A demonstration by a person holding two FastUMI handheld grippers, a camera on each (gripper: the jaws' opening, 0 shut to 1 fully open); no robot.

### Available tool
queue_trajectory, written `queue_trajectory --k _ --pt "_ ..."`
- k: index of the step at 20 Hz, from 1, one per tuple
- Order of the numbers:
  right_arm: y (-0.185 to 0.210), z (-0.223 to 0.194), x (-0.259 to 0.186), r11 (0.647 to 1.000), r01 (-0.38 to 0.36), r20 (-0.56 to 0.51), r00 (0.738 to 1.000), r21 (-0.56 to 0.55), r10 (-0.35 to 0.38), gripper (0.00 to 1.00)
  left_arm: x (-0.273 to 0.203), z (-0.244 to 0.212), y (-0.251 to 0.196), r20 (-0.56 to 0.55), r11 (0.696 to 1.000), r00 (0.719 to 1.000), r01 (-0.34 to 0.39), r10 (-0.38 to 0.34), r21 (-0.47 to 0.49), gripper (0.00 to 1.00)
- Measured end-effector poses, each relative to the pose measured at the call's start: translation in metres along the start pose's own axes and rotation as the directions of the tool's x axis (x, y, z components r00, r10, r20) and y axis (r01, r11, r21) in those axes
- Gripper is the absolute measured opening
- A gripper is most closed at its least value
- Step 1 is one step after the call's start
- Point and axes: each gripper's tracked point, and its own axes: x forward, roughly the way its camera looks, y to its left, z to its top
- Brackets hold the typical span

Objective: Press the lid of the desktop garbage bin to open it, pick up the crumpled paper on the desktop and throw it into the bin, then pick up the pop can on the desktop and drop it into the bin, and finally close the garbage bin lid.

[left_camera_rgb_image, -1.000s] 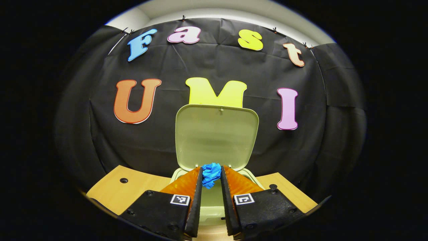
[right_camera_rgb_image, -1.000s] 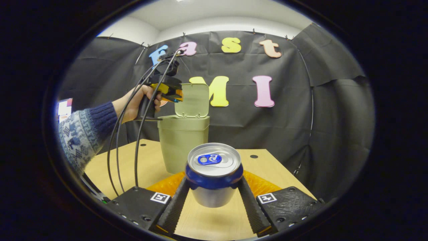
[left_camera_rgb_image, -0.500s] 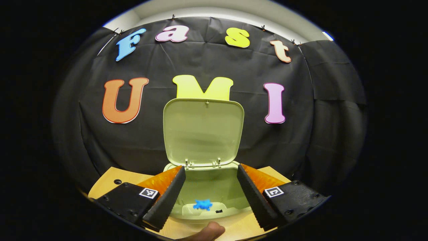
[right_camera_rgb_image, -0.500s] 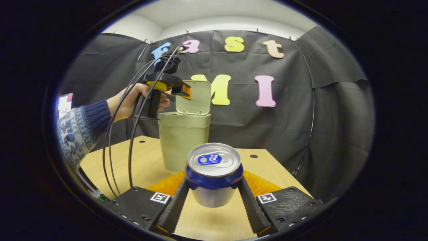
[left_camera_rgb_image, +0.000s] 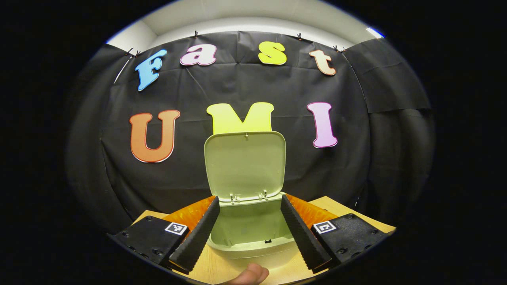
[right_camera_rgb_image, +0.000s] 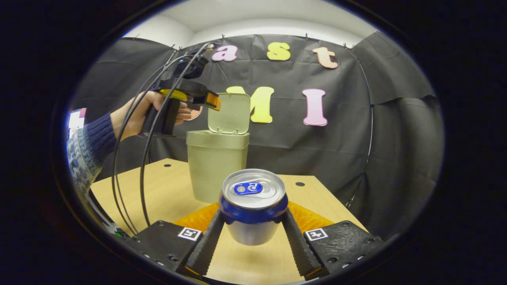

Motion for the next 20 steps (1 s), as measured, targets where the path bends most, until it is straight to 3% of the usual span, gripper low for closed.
queue_trajectory --k 9,12,16,20 --pt "0.001 0.000 0.000 0.999 -0.015 0.001 1.000 -0.029 0.015 0.78 -0.064 -0.046 0.003 0.006 1.000 1.000 0.018 -0.018 -0.011 0.99" --pt "0.000 -0.003 0.002 0.997 -0.007 0.013 1.000 -0.074 0.008 0.80 -0.091 -0.053 0.009 0.049 1.000 0.999 -0.008 0.008 0.012 1.00" --pt "-0.002 -0.012 0.004 0.997 -0.008 -0.017 1.000 -0.073 0.007 0.80 -0.126 -0.079 0.012 0.030 0.998 0.998 -0.055 0.056 -0.033 1.00" --pt "-0.001 -0.008 0.004 0.997 -0.005 -0.016 1.000 -0.072 0.004 0.80 -0.153 -0.084 0.017 0.079 0.991 0.990 -0.122 0.119 0.045 0.99"
